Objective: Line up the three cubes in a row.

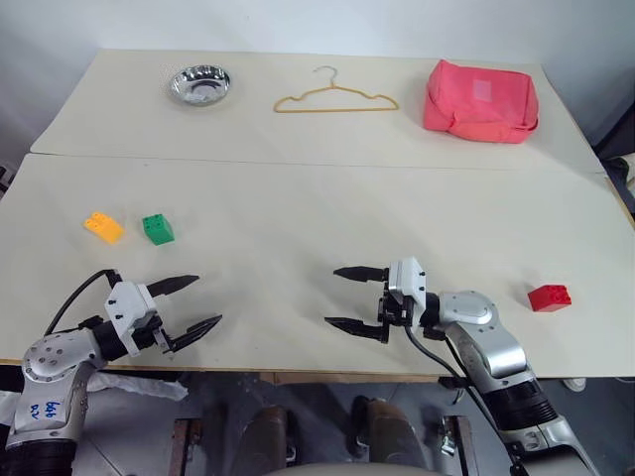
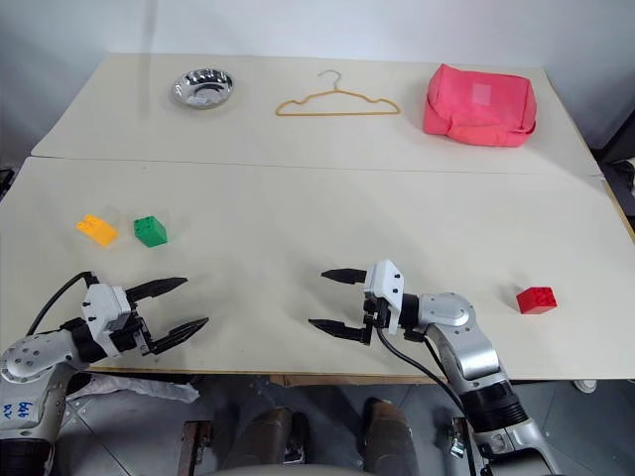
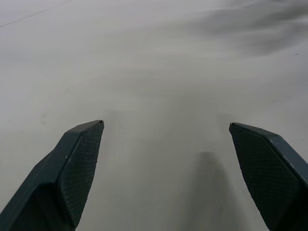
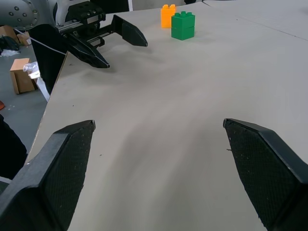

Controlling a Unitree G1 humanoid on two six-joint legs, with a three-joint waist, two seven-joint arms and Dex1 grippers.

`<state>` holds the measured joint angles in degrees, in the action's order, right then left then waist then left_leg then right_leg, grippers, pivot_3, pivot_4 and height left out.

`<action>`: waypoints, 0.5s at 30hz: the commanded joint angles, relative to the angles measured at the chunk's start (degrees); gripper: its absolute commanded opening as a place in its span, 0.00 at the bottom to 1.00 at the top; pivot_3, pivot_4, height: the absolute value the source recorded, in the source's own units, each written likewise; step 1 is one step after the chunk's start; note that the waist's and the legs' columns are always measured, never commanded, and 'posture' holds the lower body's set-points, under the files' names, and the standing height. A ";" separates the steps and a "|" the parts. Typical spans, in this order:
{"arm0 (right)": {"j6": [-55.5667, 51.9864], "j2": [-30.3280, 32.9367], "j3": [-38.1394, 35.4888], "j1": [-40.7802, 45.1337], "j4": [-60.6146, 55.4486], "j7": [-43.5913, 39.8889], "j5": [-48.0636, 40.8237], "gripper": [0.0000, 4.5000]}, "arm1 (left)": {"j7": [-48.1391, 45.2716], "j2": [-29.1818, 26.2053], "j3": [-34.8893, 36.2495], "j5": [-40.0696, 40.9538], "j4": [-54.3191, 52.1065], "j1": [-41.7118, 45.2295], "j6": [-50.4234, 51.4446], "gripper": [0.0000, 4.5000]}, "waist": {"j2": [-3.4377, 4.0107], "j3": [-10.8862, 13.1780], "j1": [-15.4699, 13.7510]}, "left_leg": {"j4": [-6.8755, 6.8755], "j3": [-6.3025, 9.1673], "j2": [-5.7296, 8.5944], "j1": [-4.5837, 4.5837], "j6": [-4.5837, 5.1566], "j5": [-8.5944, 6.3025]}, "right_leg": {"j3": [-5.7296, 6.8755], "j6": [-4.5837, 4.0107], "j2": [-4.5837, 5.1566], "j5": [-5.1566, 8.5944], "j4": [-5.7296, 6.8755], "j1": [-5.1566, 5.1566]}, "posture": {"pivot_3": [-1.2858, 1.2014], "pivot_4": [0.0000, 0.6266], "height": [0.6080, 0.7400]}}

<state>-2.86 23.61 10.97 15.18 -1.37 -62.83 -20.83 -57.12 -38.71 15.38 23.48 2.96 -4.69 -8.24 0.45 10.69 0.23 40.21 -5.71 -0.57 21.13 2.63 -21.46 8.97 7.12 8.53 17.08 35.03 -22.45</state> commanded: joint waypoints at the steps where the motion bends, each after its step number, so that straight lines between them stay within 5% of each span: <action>1: 0.50 -0.16 -1.16 0.25 -0.99 -0.25 -1.14 1.00 | 0.74 0.51 2.10 1.53 -2.22 -0.92 -0.17 0.99 | 0.00 0.00 0.01 | 0.00 0.00 0.00 0.00 0.00 0.00 | 0.00 0.00 0.00 0.00 0.00 0.00 | 0.52 0.24 1.00; 11: -3.16 1.37 -6.95 -2.96 -8.29 -0.04 -9.04 1.00 | 6.02 1.12 0.52 10.58 -18.49 -2.67 18.55 0.99 | 0.00 0.00 -0.14 | 0.02 0.06 0.00 0.01 0.00 0.00 | -0.02 0.00 0.02 0.00 0.00 0.03 | 0.52 0.24 1.00; 15: -8.26 4.19 -16.08 -7.71 -17.96 7.15 -14.53 1.00 | 2.85 0.43 -7.64 7.13 -24.96 -1.80 19.08 0.99 | 0.03 0.01 -0.39 | 0.00 0.10 0.04 0.03 -0.01 -0.01 | -0.02 0.00 0.03 0.00 -0.02 0.03 | 0.52 0.24 1.00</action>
<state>-9.58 26.70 -0.35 8.22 -14.15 -58.82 -32.11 -52.85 -37.81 10.42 31.77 -19.53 -6.97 10.89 0.48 10.70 -0.16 40.22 -5.61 -0.50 21.16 2.62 -21.47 8.95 7.12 8.57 17.07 35.02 -22.41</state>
